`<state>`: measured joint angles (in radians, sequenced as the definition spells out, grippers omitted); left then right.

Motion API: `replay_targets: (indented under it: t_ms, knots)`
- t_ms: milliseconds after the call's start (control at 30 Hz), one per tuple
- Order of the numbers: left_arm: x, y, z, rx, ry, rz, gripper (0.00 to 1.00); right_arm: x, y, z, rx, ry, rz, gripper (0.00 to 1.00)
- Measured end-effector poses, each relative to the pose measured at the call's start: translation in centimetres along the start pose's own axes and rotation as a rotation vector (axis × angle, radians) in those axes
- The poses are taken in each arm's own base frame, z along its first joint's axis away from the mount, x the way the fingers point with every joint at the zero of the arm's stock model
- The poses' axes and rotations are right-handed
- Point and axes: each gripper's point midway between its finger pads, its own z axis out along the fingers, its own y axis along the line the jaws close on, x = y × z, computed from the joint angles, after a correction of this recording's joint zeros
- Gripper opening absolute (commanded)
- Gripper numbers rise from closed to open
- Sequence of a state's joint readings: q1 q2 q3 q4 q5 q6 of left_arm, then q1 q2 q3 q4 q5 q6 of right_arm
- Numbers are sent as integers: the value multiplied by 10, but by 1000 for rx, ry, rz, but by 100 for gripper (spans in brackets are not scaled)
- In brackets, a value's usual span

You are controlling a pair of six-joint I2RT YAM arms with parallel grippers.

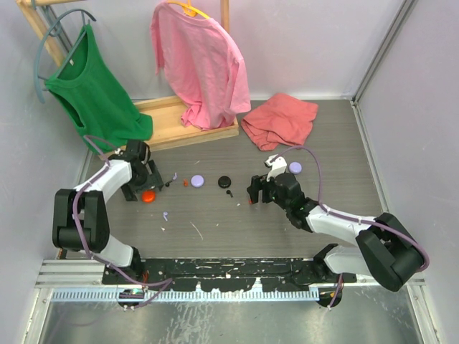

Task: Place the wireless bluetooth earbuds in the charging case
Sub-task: Pick up the charging case at the center of the board.

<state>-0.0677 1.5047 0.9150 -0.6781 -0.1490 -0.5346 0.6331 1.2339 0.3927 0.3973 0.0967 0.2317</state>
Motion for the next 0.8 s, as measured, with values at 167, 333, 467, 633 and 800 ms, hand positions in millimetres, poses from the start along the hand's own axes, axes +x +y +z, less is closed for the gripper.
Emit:
replay_targets:
  t_ms: [167,333,467,633,800]
  knots:
    - [4,-1,14,-12,28,0,79,-1,-1,0,3,-3,0,81]
    - [6,-4,23,-12,47,-2,67,0,0,0,2,-2,0,80]
    - [5,-5,24,-7,41,-2,55,0,0,0,-2,-1,0,80]
    - [6,-5,24,-1,42,1,39,0,2,0,-10,1,2,79]
    - [8,-9,22,33,27,5,35,0,7,0,-38,1,3,79]
